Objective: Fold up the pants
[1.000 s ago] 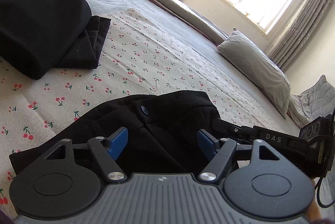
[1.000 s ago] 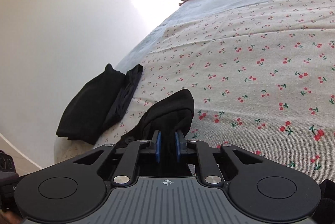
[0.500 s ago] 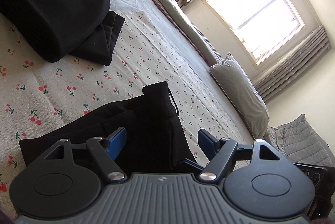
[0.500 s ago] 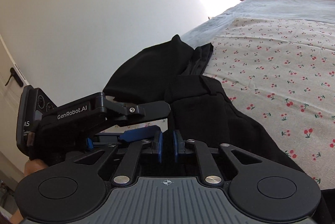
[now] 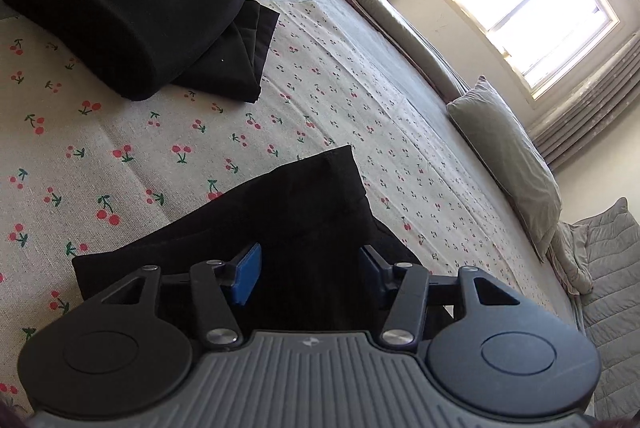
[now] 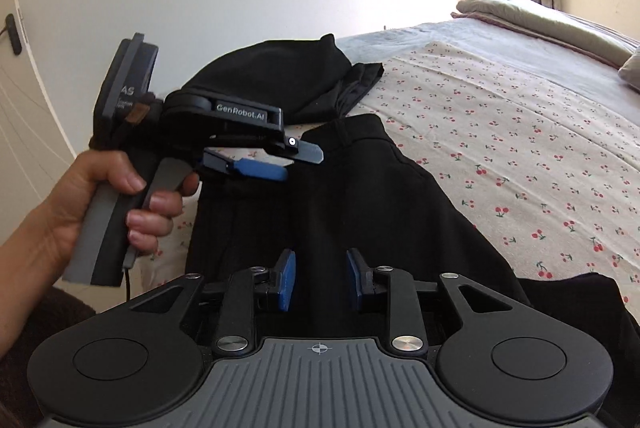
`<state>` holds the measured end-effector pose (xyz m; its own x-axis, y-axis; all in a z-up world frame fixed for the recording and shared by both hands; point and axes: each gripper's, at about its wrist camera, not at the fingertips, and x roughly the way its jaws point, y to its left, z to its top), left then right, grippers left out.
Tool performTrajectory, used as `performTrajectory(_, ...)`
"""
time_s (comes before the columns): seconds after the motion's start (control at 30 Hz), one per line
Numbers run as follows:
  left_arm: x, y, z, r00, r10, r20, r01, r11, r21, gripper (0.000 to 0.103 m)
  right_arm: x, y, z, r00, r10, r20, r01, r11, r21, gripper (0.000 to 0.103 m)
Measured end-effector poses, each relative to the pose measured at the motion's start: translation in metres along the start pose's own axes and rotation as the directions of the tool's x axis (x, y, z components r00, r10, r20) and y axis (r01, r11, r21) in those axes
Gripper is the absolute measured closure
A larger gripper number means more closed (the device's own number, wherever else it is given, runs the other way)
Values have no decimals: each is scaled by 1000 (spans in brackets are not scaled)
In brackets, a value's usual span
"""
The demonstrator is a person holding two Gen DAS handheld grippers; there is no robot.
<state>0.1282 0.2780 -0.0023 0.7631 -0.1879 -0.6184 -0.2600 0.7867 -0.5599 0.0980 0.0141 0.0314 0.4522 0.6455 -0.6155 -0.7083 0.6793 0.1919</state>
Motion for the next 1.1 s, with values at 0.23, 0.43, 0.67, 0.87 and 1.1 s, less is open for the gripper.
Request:
performTrajectory(0.23, 4, 3, -3, 1000, 21, 21, -21, 1000, -4, 47, -3, 28, -44, 992, -71, -100, 52, 982, -180, 67)
performTrajectory(0.43, 10, 4, -2, 998, 38, 50, -38, 999, -14, 70, 1, 42, -66, 976, -196, -99, 156, 935, -320, 73)
performTrajectory(0.67, -12, -20, -3, 989, 55, 137, -65, 996, 63, 81, -22, 27, -57, 989, -139, -53, 123, 965, -230, 102)
performTrajectory(0.87, -51, -26, -5, 982, 83, 169, -105, 987, 124, 81, -44, 25, -53, 998, -51, -33, 45, 983, -176, 102)
performTrajectory(1.1, -71, 2, -14, 984, 155, 91, -167, 974, 155, 81, -49, 37, -59, 994, 75, -77, -84, 988, -128, 102)
